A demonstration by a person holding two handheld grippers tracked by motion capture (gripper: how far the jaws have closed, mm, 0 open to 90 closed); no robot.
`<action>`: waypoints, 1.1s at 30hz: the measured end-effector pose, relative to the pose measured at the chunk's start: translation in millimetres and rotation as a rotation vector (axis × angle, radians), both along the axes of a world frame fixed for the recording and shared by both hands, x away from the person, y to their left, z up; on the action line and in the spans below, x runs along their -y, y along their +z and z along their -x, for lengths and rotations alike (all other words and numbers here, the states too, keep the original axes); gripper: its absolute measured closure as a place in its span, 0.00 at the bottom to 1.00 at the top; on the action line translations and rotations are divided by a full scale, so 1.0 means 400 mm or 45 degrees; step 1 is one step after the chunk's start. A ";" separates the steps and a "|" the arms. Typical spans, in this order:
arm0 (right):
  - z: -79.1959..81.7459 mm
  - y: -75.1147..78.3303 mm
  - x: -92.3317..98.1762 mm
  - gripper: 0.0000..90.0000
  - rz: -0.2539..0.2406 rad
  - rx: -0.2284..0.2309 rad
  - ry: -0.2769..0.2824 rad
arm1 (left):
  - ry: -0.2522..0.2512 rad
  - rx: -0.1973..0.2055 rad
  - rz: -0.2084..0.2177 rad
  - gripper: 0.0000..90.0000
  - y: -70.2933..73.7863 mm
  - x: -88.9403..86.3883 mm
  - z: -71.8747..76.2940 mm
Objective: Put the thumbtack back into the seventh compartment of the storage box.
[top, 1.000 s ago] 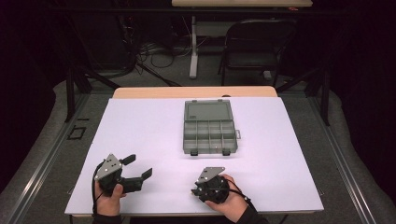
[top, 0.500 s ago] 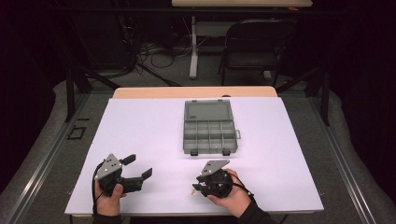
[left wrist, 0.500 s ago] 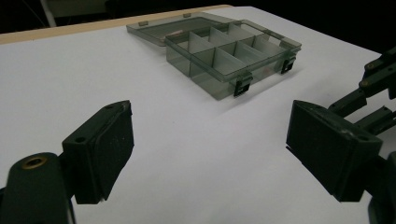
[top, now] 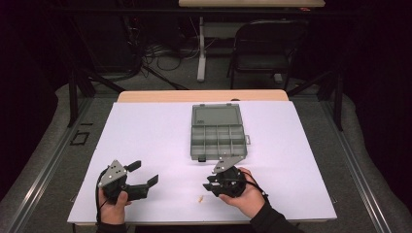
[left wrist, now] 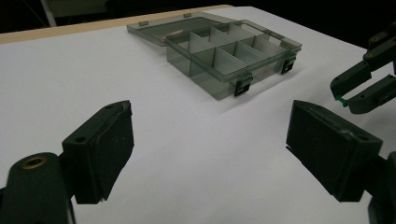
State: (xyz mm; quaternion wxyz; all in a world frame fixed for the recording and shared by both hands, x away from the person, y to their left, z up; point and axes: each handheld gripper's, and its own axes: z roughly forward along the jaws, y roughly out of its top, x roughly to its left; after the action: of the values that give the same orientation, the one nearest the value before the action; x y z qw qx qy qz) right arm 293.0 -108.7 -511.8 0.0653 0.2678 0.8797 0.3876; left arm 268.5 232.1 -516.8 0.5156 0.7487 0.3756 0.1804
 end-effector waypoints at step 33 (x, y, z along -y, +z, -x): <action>-0.141 0.134 0.059 0.77 -0.001 0.056 -0.148 | 0.019 -0.024 0.025 0.17 -0.005 -0.003 -0.009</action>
State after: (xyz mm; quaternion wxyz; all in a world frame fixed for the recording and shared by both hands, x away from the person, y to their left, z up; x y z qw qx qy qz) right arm 349.3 -132.5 -458.2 0.1069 0.3097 0.8609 0.3893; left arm 272.2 233.4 -518.7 0.5180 0.7426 0.3875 0.1736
